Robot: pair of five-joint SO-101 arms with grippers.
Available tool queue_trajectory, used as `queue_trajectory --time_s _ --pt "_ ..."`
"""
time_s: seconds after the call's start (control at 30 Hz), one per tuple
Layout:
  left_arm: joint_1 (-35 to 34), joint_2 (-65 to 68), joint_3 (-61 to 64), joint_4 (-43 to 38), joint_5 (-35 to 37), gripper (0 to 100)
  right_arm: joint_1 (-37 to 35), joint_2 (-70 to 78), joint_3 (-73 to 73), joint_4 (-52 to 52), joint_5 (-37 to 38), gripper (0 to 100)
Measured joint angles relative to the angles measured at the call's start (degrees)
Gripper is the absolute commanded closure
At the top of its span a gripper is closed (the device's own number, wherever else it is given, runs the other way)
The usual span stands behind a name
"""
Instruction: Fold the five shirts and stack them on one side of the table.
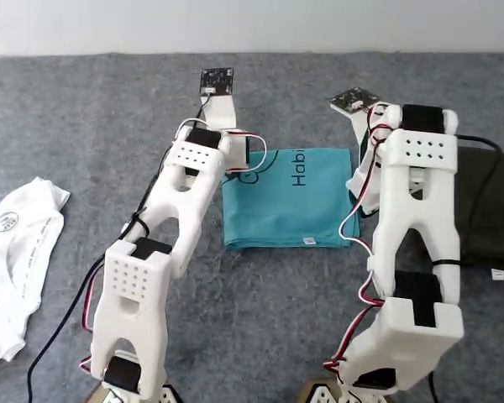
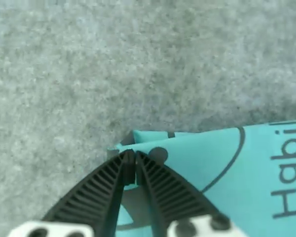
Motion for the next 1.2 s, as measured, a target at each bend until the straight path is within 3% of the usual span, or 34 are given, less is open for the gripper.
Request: queue_trajectory --time_s 0.17,0.27,0.57,0.7,0.87,1.2 --pt "-0.4 0.1 -0.1 1.0 0.0 99 0.1 0.0 0.0 0.0 -1.4 96.4" --pt "-1.8 0.1 -0.1 1.1 0.0 99 -1.1 0.0 0.0 0.0 -7.1 90.2" --pt "-6.5 0.1 -0.1 1.4 5.4 99 -11.7 0.0 0.7 -0.3 -42.8 77.9" --pt "-7.8 0.0 -0.1 1.4 5.7 99 -14.5 2.5 3.5 -3.2 -52.9 70.3" --pt "-11.8 0.0 -0.1 1.4 7.9 99 -17.2 10.2 3.9 -6.9 -59.3 62.4" --pt "-12.6 0.0 -0.1 1.5 8.2 99 -16.8 19.2 4.3 -18.4 -60.3 62.3"
